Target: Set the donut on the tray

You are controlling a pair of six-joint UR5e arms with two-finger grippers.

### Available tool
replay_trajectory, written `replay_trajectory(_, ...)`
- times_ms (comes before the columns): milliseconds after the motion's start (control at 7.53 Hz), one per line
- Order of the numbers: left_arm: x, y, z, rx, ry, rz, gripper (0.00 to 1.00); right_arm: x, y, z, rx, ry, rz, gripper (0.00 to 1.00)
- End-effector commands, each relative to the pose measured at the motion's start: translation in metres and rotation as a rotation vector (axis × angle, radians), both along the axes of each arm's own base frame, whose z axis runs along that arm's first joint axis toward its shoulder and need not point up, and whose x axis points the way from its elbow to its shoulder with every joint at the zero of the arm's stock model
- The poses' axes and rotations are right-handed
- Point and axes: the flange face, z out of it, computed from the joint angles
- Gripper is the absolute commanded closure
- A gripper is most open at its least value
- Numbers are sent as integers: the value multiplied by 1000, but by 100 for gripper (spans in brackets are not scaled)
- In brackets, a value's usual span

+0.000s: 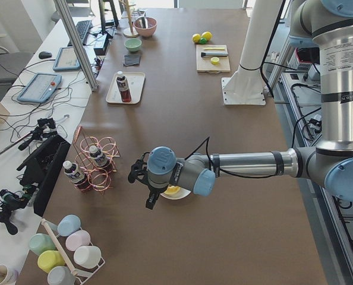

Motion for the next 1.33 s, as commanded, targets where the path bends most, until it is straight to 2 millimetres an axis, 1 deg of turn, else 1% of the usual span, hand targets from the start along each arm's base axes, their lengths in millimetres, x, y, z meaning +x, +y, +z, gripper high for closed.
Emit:
replay_trajectory(0, 66, 29, 64, -42, 86, -45, 3, -14, 0, 3, -31, -2, -1, 0)
replay_trajectory(133, 88, 39, 73, -58, 133, -60, 3, -14, 0, 3, -31, -2, -1, 0)
replay_trajectory(266, 106, 49, 85, -91, 141, -37, 3, -14, 1, 5, -34, 0, -1, 0)
replay_trajectory(398, 110, 52, 89, -85, 138, -30, 3, -14, 2, 6, -37, 0, -1, 0)
replay_trajectory(531, 109, 56, 98, -88, 136, -30, 14, -14, 3, 6, -39, 0, -1, 0)
replay_trajectory(664, 109, 58, 102, -83, 137, -30, 23, -14, 4, 8, -41, 0, -2, 0)
replay_trajectory(797, 114, 60, 102, -82, 137, -16, 31, -14, 5, 9, -44, 0, -2, 0)
replay_trajectory(930, 116, 58, 100, -85, 139, -16, 33, -14, 5, 9, -44, 0, -2, 0)
replay_trajectory(1195, 117, 55, 97, -83, 146, -23, 35, -14, 8, 11, -50, -1, 0, 0)
